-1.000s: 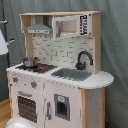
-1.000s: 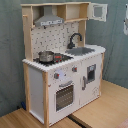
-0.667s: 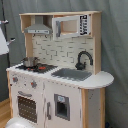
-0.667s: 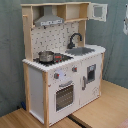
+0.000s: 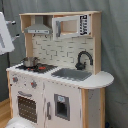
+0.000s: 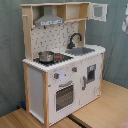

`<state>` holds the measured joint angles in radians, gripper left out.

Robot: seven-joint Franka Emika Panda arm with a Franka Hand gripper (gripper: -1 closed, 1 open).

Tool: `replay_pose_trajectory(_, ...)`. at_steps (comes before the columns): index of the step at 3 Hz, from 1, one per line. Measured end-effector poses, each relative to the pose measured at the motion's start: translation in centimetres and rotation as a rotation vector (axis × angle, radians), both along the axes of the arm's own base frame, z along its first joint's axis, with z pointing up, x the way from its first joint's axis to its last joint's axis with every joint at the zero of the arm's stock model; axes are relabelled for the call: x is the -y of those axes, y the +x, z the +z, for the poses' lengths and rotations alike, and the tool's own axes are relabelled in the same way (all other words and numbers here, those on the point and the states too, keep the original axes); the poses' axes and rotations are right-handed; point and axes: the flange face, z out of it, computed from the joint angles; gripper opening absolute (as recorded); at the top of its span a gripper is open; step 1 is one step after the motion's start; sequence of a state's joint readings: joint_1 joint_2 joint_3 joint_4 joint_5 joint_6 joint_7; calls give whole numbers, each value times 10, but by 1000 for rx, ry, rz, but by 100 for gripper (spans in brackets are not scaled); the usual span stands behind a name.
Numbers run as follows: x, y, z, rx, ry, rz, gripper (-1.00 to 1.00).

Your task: Play with the kitchen

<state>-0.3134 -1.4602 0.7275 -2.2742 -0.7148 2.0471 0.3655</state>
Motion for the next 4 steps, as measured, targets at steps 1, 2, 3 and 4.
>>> replay_pose_trajectory(1, 46, 25, 12, -4, 100, -47, -100)
replay_pose_trajectory(2, 82, 37, 15, -25, 140, -29, -100)
replay_pose_trajectory(3, 105, 50, 12, -45, 155, 10, -100)
replay_pose_trajectory(4, 121, 60, 13, -57, 160, 71, -100)
